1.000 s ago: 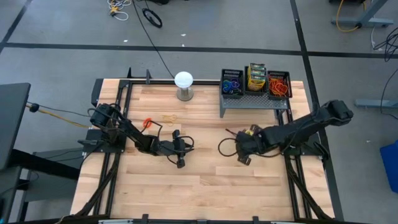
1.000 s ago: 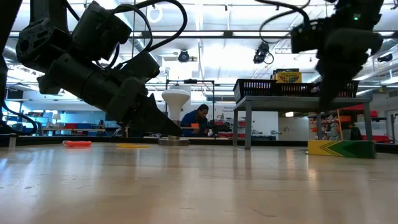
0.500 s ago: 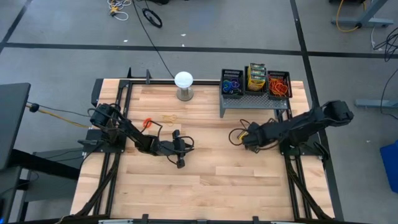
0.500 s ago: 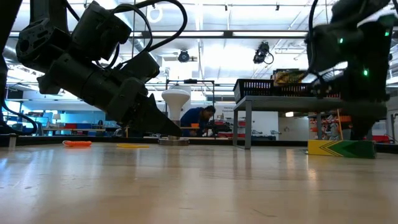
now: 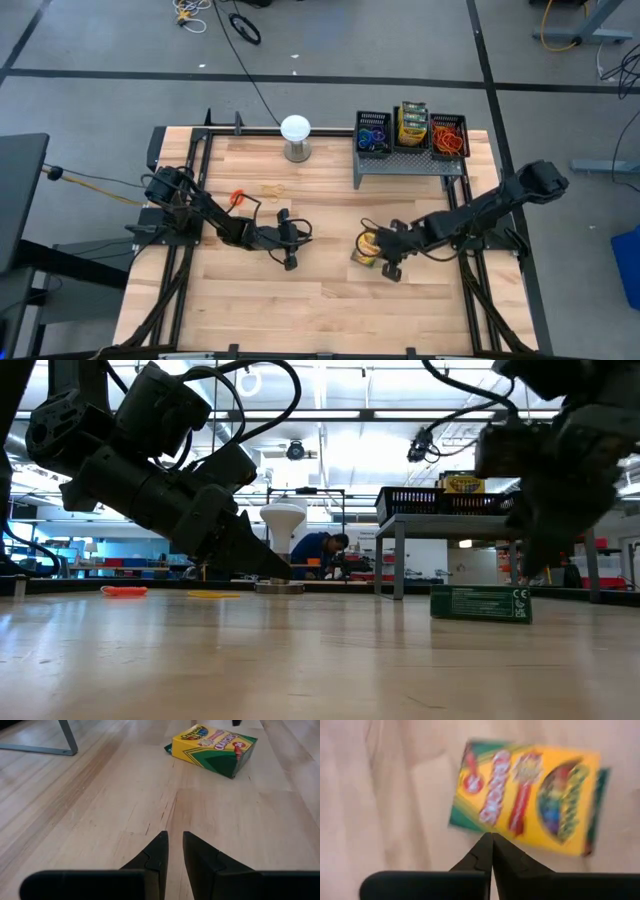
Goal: Pick & Place Office Desk Supplies
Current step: Put the yellow crayon box into the middle black basket on the shelf
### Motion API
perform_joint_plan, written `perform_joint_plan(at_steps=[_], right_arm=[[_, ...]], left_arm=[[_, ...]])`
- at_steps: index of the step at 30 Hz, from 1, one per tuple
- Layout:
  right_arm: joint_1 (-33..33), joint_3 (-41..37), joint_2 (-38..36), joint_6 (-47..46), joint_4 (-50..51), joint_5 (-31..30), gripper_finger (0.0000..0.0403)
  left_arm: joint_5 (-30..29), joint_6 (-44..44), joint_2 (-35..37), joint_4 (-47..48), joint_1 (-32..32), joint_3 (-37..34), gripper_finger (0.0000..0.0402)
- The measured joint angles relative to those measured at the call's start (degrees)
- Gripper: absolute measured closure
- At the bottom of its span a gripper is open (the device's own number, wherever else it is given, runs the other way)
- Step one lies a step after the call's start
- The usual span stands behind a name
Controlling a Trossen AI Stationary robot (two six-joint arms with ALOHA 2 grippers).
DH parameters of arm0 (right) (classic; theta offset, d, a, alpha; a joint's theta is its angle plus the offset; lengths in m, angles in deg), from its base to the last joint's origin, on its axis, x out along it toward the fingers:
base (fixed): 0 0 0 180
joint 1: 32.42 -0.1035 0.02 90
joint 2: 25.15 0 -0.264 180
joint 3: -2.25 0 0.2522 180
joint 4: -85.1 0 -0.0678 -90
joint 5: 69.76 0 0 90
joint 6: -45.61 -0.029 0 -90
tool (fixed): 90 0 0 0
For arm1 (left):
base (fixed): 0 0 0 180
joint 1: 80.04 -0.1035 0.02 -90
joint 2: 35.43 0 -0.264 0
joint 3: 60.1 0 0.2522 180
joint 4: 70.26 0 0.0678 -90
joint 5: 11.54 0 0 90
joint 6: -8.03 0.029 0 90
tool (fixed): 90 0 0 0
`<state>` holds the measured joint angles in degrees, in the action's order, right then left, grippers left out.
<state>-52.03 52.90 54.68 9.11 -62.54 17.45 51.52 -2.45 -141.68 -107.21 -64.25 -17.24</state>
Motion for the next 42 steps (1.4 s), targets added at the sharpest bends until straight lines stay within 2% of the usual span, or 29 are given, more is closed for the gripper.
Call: perform_joint_plan(at_steps=[5,9,13,17,22,34,38,42], right_arm=[[1.14,0.00,0.00,1.40,0.06,-8.15,0.0349],[4.84,0.00,0.00,1.41,0.34,-9.69,0.0296],[9.02,0.00,0.00,1.59,0.38,-6.87,0.0253],[12.08,0.00,0.00,3.03,0.29,-1.75,0.0236],[13.85,-0.42,0.00,4.23,-0.72,1.07,0.0241],[15.31,-7.02,0.02,4.88,-12.49,8.02,0.0266],[15.22,-7.28,0.00,5.92,-12.51,8.15,0.0306],[15.18,-7.07,-0.02,8.30,-12.22,7.85,0.0370]], left_arm=[[0.00,0.00,0.00,-0.02,0.00,0.00,0.0338],[0.00,0.00,0.00,-0.02,0.00,0.00,0.0338],[0.00,-0.02,0.00,-0.04,0.00,0.00,0.0338],[0.24,-0.09,0.00,-0.02,0.00,0.00,0.0338],[0.44,-0.13,0.00,-0.02,0.00,0.00,0.0338],[0.43,-0.04,0.00,-0.02,0.00,0.00,0.0338],[0.44,-0.04,0.00,-0.02,0.00,0.00,0.0338],[0.44,-0.02,0.00,-0.02,0.00,0.00,0.0338]])
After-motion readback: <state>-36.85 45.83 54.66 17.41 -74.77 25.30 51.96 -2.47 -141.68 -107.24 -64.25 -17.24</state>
